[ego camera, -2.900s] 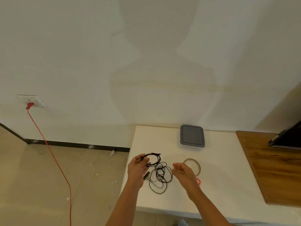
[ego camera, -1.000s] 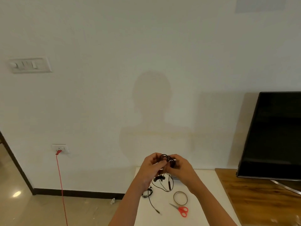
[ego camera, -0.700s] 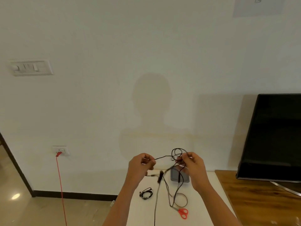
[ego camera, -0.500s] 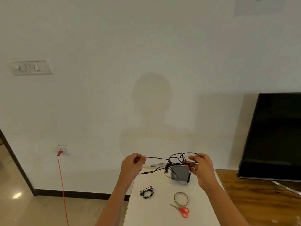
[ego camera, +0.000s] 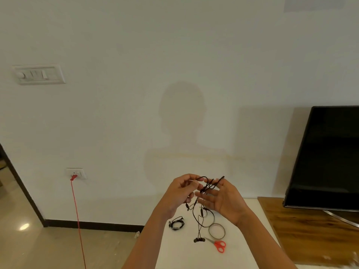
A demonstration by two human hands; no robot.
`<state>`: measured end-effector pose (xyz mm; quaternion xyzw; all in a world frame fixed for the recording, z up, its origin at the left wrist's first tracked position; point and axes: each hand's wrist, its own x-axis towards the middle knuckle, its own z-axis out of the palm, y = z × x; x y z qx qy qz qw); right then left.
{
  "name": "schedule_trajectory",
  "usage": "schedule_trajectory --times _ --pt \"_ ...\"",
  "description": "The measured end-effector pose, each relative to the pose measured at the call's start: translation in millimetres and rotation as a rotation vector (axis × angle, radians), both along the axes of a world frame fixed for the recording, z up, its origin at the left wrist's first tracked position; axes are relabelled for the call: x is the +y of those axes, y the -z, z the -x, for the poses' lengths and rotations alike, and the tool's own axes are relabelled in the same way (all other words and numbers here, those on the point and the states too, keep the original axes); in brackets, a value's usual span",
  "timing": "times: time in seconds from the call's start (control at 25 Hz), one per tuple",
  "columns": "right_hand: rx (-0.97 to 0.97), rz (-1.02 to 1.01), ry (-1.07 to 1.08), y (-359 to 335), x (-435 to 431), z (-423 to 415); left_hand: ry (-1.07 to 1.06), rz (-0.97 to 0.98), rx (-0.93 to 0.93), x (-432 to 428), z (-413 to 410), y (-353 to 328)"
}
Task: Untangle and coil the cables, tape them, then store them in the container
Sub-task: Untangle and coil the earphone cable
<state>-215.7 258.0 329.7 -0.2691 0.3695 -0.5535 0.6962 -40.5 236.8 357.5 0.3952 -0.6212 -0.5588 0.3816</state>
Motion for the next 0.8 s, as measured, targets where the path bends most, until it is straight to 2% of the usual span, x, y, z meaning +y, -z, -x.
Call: schedule_trajectory --times 0.08,0.16,0.28,0.36,0.44,0.48,0.56,0.68,0.72,0.8 --pt "-0.013 0.104 0.154 4 -5 3 -0.051 0.014 -0.016 -1 -3 2" --pt "0.108 0.106 0.246 9 -9 8 -0.116 -0.052 0.061 -4 -8 2" --pt "0.761 0.048 0.205 28 -11 11 -0.104 -0.138 0.117 -5 -9 1" --pt "1.145 0.056 0.257 36 -9 11 -0.029 -0.238 0.143 -4 -7 -3" --pt "1.388 0.060 0.313 38 -6 11 0.042 -0.317 0.037 -4 -9 -3" --pt "1.425 0.086 0.331 38 -5 12 0.061 -0.312 -0.088 -6 -11 0" --pt "1.297 0.204 0.346 34 -6 11 0.041 -0.203 -0.406 -9 -15 9" --pt "0.867 0.317 0.383 17 -5 7 0.004 0.026 -0.752 -13 -17 26" --pt "0.733 0.314 0.386 11 -5 5 0.045 0.034 -0.787 -12 -16 30" --pt "0.507 0.297 0.357 -1 -5 3 0.152 -0.049 -0.698 -6 -13 33"
